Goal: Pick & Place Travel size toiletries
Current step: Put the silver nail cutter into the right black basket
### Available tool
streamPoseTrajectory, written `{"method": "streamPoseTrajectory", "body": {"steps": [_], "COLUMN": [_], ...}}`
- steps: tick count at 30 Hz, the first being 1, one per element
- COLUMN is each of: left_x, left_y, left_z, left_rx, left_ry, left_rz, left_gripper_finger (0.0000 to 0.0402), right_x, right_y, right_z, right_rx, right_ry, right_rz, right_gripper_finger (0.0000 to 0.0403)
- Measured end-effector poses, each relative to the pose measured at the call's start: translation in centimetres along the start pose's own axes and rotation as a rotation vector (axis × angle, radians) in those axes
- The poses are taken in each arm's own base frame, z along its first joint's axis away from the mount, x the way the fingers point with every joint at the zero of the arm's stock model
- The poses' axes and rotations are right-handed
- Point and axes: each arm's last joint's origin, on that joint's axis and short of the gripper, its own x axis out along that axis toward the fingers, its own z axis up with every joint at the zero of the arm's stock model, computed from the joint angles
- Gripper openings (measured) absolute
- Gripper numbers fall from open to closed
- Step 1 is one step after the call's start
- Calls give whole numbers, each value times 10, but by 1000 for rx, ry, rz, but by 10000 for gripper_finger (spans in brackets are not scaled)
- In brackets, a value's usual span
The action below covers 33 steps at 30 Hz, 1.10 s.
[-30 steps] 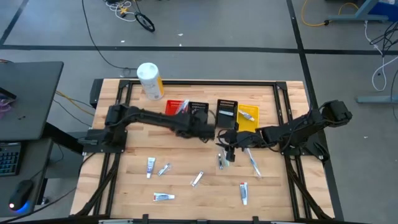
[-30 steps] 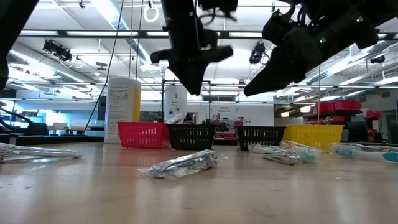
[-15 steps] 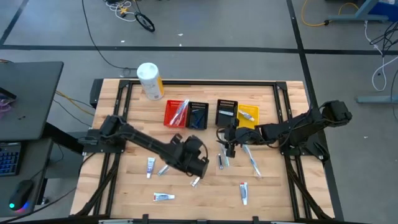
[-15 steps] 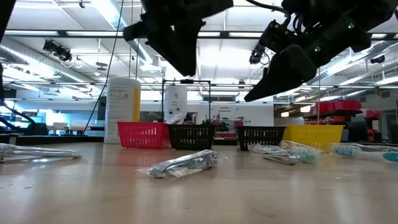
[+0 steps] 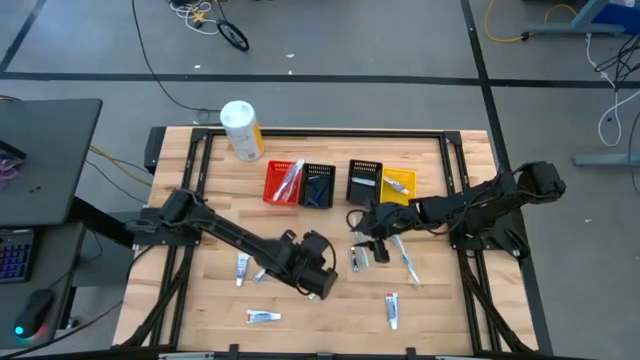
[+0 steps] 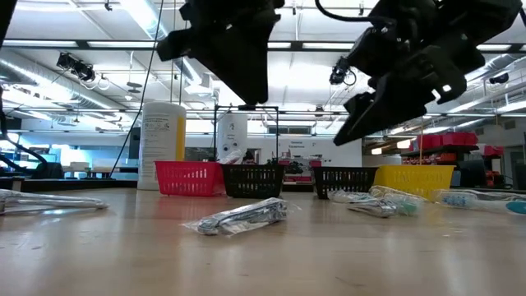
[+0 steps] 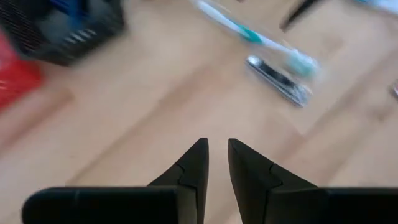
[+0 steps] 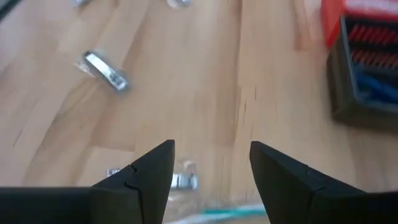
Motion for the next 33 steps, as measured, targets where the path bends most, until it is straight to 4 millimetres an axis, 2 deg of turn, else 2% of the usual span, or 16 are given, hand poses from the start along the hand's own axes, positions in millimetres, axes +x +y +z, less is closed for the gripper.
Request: {"method": "streamPoseTrajectory", "body": {"steps": [3, 9, 13, 15, 19, 24, 28, 33], "left_x": [7, 14, 17, 17, 18, 21, 22, 22], "left_y": [-9, -6, -5, -5, -5, -5, -5, -6], "left_z": [-11, -34, -42, -42, -39, -35, -33, -32], "left_rx": [7, 19, -8, -10, -21, -31, -18, 6], "left_ry": [29, 117, 118, 109, 87, 83, 73, 63], "left_rz": [-65, -26, -5, -5, -8, -7, -12, -20], "left_gripper_finger": [71, 87, 105, 113, 124, 128, 128, 128], "right_x": [0, 1, 4, 8, 19, 23, 25, 35], "right_y": [0, 1, 4, 9, 24, 41, 49, 51], "right_z": [3, 9, 6, 0, -15, -18, -22, -30], "right_rx": [-31, -82, -76, -69, -184, -344, -518, -567], "right_ry": [-36, -97, -77, -26, 73, 64, 86, 123], "right_rz": [0, 38, 115, 137, 189, 233, 152, 131], "right_gripper_finger": [220, 220, 220, 219, 212, 203, 203, 202]}}
